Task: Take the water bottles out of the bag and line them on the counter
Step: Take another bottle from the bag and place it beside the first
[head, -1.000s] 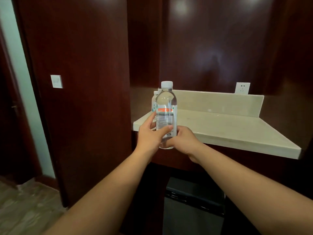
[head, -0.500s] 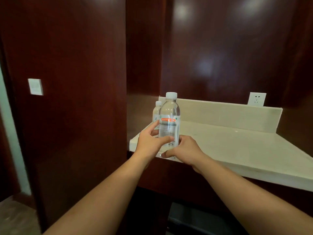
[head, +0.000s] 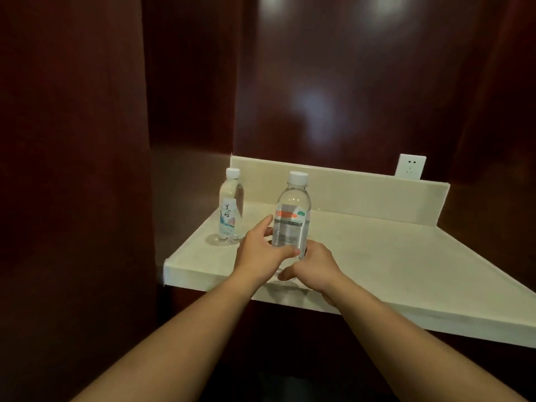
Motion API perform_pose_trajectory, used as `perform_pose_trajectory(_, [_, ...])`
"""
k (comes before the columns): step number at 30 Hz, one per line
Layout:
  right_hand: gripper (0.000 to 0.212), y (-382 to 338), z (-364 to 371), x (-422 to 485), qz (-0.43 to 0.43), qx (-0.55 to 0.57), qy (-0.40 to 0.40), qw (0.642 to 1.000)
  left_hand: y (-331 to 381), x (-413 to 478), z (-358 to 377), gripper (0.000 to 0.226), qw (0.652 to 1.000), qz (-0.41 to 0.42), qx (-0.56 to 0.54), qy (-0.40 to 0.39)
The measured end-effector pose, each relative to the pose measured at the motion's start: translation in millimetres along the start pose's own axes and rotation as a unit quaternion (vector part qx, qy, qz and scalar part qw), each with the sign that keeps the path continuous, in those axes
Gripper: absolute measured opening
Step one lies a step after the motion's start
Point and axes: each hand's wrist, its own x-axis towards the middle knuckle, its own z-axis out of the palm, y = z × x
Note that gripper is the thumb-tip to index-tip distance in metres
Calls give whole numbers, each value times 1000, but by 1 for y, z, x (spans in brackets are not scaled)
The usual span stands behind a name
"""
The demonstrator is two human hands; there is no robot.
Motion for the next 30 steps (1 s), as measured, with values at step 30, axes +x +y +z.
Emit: perform_pose_trajectory(30, [40, 58, 52, 122, 13, -44, 54, 997, -66, 62, 38, 29, 964, -161, 155, 141])
